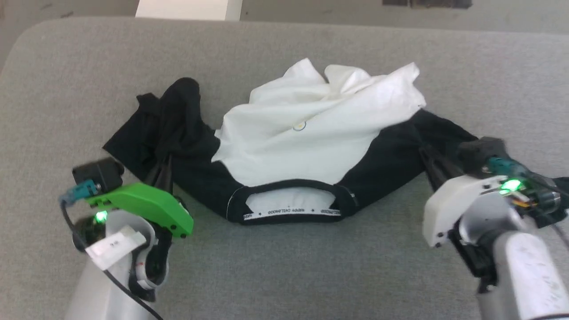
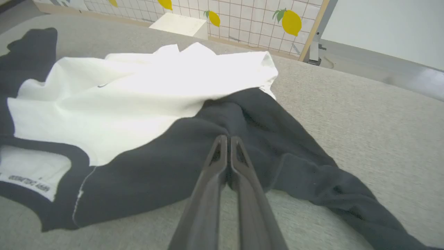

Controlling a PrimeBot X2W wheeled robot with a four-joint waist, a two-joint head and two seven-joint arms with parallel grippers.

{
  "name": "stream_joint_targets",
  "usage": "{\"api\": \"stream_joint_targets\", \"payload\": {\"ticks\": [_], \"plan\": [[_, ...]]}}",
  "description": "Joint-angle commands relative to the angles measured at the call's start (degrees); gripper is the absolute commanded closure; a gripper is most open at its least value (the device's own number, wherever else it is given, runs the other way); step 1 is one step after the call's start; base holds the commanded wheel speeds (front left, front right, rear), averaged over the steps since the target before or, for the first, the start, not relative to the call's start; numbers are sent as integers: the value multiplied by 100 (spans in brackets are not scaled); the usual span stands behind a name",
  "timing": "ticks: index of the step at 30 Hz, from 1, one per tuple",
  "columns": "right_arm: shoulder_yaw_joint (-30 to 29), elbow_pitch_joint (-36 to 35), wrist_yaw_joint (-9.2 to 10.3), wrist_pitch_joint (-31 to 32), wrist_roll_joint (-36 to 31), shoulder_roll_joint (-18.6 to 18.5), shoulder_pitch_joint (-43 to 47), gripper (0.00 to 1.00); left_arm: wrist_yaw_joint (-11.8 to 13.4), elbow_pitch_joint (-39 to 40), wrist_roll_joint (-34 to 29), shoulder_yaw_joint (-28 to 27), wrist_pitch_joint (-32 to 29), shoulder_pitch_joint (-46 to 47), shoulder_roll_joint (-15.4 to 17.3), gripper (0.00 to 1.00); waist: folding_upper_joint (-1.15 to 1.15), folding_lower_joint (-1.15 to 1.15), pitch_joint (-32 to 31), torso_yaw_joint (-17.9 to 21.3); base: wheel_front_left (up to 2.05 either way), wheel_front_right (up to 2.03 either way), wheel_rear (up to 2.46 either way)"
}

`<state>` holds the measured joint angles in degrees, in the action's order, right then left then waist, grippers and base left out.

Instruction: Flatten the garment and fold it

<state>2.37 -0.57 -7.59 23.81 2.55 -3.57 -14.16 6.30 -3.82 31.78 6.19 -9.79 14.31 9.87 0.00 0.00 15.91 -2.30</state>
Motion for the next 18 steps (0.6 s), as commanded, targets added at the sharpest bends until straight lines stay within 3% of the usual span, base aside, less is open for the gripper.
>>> {"api": "stream_joint_targets", "payload": {"ticks": [1,5,7,9,15,18], "plan": [[-8,-764,10,275,55,-253,63,100,-110,465,-61,60,-247,97,296,100,0,0,-260,230,0,0,0],[26,-1561,10,829,153,-773,-250,100,-267,1170,-46,149,-832,601,629,100,0,0,-260,365,0,0,0],[51,-1733,10,1068,243,-1054,-598,100,-330,1341,-187,235,-1182,999,879,100,0,0,-178,402,0,0,0],[48,-1768,10,1260,306,-1328,-1054,100,-398,1400,-64,238,-1449,1513,913,100,0,0,-49,426,0,0,0],[193,-1209,10,1586,531,-1828,-2843,100,-482,943,413,35,-1915,3208,847,100,0,0,606,587,0,0,0],[429,-708,10,1511,503,-2015,-3893,100,-431,557,375,-59,-2072,4083,966,100,0,0,1027,692,0,0,0]]}}
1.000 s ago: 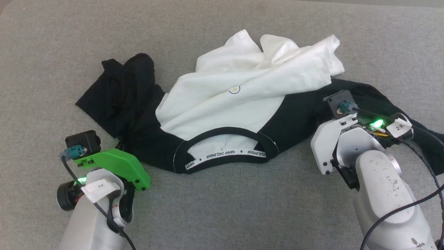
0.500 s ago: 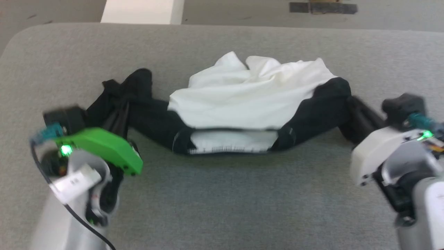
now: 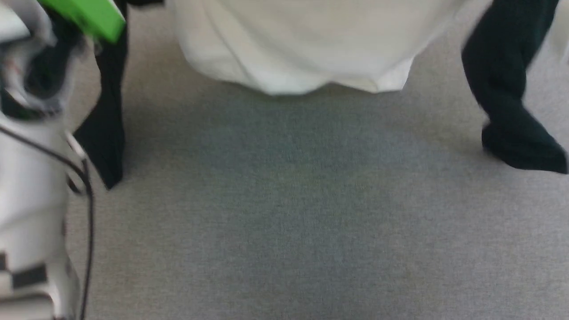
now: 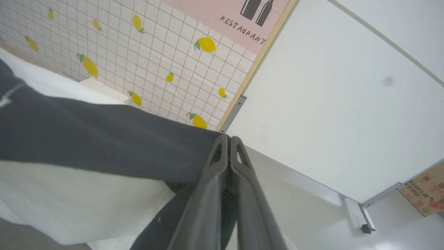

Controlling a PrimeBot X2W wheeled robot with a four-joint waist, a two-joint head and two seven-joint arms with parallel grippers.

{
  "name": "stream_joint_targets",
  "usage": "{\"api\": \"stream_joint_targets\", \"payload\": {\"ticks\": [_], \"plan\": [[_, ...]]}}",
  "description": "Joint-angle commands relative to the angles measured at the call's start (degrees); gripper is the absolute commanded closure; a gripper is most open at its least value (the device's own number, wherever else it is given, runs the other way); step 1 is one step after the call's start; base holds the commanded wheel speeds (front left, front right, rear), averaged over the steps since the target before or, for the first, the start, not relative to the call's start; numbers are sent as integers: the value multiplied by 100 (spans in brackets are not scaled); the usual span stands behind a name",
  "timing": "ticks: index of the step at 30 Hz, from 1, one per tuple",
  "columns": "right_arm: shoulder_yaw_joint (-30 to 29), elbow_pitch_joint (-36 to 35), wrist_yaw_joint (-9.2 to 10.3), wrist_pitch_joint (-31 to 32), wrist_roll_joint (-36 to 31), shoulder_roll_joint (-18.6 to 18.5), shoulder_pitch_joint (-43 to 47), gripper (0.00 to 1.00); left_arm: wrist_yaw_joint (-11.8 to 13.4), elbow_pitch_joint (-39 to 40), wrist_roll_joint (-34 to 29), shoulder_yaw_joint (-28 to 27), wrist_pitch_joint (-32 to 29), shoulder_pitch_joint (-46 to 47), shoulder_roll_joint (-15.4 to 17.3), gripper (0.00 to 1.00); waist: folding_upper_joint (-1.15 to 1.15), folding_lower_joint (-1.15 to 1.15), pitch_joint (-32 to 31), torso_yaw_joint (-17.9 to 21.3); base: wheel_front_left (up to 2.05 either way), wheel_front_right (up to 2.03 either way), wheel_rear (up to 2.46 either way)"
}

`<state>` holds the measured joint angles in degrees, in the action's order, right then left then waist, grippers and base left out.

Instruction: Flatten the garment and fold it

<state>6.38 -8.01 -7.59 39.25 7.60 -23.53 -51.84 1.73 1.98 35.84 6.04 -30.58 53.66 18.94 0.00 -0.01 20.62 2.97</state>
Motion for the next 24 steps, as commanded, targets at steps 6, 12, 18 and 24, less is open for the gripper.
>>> {"api": "stream_joint_targets", "payload": {"ticks": [6,12,18,24], "plan": [[367,955,10,-435,-280,-34,-1857,100,286,-752,-432,-257,298,1648,260,100,0,1,1238,359,0,0,0],[227,1792,10,-1193,-682,193,-3175,100,552,-1307,-617,-546,1051,2824,208,100,0,1,1676,489,0,0,0],[-251,2414,10,-2217,-1211,453,-4070,100,443,-1644,-686,-637,1919,3578,133,100,0,1,1869,511,0,0,0],[-527,3000,10,-2905,-1594,703,-4279,100,219,-2090,-720,-667,2549,3786,186,100,0,1,1906,481,0,0,0]]}}
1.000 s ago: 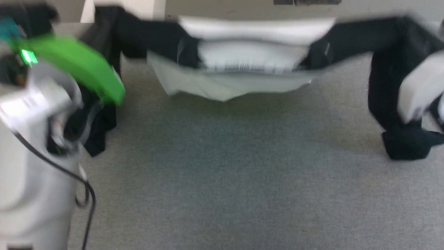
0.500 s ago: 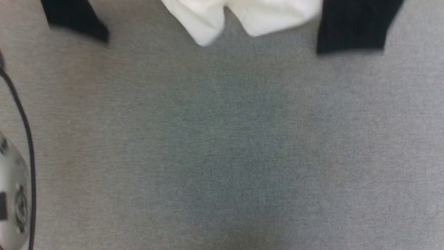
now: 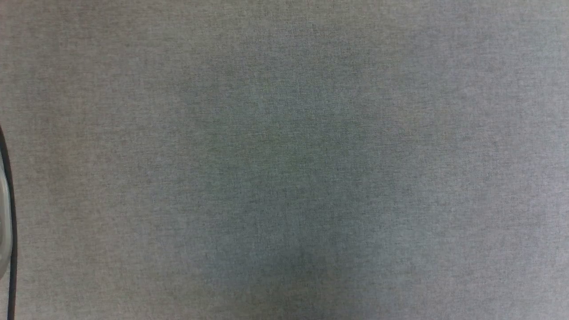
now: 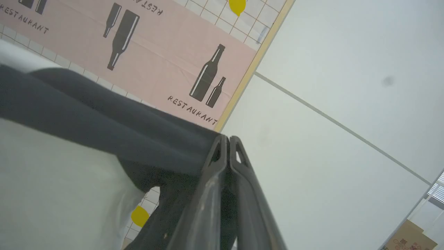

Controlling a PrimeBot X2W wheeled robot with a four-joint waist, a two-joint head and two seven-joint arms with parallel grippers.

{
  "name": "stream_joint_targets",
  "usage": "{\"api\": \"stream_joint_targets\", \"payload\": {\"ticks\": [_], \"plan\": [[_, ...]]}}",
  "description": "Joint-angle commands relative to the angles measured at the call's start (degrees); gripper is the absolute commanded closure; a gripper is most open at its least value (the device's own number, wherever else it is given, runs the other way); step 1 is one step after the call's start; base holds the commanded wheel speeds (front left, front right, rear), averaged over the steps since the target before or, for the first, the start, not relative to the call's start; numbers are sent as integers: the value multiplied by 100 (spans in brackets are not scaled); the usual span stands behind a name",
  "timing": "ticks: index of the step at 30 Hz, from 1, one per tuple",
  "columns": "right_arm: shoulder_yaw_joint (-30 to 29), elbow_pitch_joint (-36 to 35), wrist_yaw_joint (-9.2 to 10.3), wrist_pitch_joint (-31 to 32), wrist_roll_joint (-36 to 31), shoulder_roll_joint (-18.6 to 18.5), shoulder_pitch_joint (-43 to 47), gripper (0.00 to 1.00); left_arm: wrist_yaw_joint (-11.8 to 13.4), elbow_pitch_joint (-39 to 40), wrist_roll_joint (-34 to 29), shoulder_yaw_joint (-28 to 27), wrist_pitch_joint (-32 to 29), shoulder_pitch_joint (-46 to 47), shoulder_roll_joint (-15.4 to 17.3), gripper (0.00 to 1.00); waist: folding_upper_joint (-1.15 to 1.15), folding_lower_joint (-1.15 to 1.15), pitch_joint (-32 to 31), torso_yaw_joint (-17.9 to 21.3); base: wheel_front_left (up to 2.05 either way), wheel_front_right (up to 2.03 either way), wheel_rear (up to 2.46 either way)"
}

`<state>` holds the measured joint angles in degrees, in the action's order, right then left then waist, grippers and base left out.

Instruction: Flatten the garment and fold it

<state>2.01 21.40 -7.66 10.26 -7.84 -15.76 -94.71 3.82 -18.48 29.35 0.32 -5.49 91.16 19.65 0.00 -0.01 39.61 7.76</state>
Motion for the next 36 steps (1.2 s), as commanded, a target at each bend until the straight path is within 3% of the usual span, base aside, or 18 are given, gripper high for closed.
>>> {"api": "stream_joint_targets", "payload": {"ticks": [1,8,14,20,27,36], "plan": [[-78,178,17,-18,-46,-56,73,100,-31,-139,-70,-79,64,-12,126,100,0,1,4,-14,0,0,0],[353,1050,17,-120,388,-23,1273,100,-387,-928,-320,371,-194,-1227,406,100,0,1,-199,-167,0,0,0],[970,1203,17,-38,1241,-163,2706,100,-587,-1040,-140,569,-701,-2946,449,100,0,1,-819,-354,0,0,0],[1371,407,17,342,2102,-510,4297,100,-494,-282,207,610,-1391,-5024,437,100,0,1,-1556,-505,0,0,0],[812,-1041,17,803,2408,-713,6350,100,-173,1169,687,590,-2115,-7191,305,100,0,1,-2160,-696,0,0,0],[-206,-2584,17,1522,2266,-159,8466,100,290,2483,894,556,-2685,-8896,355,100,0,1,-2547,-776,0,0,0]]}}
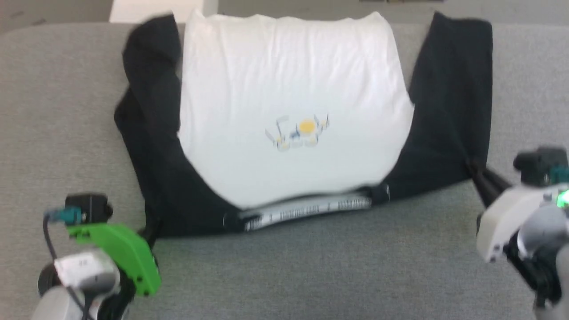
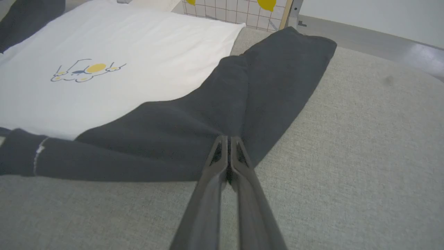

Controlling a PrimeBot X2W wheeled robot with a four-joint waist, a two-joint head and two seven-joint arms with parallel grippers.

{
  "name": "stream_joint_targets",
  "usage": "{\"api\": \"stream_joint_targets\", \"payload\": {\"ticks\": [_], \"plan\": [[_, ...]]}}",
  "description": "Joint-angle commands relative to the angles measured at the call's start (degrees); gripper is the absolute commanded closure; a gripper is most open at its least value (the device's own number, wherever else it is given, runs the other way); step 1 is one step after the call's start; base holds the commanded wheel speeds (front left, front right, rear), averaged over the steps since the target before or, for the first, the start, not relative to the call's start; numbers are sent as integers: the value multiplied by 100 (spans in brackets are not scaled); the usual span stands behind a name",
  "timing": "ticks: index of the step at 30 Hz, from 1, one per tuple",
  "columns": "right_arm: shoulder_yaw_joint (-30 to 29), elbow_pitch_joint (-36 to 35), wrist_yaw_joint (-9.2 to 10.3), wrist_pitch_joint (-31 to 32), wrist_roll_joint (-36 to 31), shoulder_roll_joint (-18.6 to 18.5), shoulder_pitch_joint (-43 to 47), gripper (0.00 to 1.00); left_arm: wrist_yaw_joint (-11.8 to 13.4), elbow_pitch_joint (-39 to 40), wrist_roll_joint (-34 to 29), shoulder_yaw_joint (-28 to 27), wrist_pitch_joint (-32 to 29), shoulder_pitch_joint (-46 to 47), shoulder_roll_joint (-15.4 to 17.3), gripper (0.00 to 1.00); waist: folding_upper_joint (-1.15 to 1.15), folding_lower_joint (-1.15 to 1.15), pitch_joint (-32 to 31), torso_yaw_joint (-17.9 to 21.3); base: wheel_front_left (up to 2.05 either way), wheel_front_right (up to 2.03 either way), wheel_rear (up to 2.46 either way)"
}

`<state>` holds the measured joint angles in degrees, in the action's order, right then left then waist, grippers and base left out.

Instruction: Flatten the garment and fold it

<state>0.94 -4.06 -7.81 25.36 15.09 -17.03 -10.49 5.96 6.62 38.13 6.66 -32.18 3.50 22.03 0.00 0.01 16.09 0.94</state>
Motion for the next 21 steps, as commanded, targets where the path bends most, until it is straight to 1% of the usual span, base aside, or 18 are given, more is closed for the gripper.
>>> {"api": "stream_joint_targets", "payload": {"ticks": [1,7,10,12,16,17,21], "plan": [[-188,-214,32,100,-9,58,236,100,129,95,41,-98,-60,-302,123,100,0,-1,-229,-88,0,0,0],[-667,-1029,32,694,-106,441,1197,100,364,642,149,-96,-374,-1086,155,100,0,-1,-369,-85,0,0,0],[-814,-1290,32,945,-196,557,1574,100,472,835,120,-36,-524,-1392,189,100,0,-1,-420,-86,0,0,0],[-856,-1375,32,1046,-251,627,1793,100,510,908,128,3,-546,-1516,156,100,0,-1,-455,-101,0,0,0],[-737,-1247,32,1094,-346,727,2113,100,418,740,208,75,-342,-1549,-21,100,0,-1,-502,-133,0,0,0],[-538,-950,32,971,-400,750,2197,100,325,463,166,158,-128,-1487,-125,100,0,-1,-529,-125,0,0,0],[-268,-437,32,705,-479,711,2203,100,229,124,10,303,155,-1387,-225,100,0,-1,-562,-98,0,0,0]]}}
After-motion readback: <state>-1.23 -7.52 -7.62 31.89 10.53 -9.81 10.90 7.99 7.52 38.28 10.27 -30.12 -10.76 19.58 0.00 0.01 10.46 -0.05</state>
